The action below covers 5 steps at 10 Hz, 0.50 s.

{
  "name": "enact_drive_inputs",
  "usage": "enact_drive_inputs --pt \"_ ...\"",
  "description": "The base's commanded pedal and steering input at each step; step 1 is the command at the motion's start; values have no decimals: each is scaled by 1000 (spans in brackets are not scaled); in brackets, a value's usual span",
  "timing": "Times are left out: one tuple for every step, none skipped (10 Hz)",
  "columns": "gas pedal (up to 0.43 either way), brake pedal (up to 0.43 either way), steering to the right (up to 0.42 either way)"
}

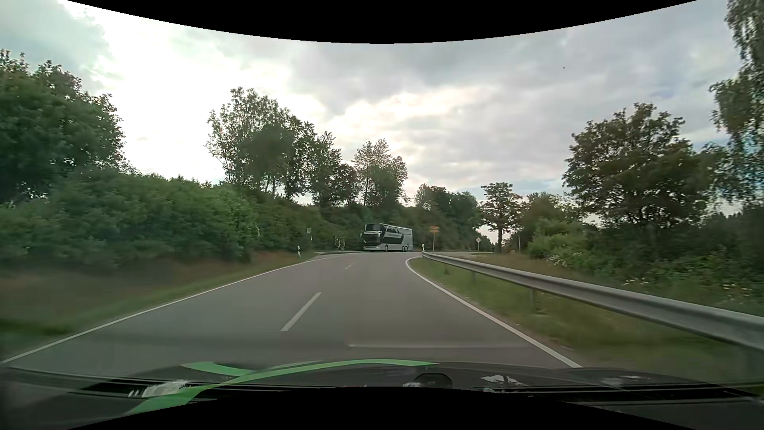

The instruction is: Follow the waypoints while adhering to traffic rules and regulations

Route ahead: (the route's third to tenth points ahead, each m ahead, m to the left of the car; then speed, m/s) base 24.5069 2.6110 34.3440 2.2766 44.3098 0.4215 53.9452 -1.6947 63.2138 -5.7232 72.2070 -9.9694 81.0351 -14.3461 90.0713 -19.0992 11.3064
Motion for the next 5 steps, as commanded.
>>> enact_drive_inputs --pt "280 0 -66" --pt "260 0 -57" --pt "260 0 -48" --pt "260 0 -40" --pt "260 0 -29"
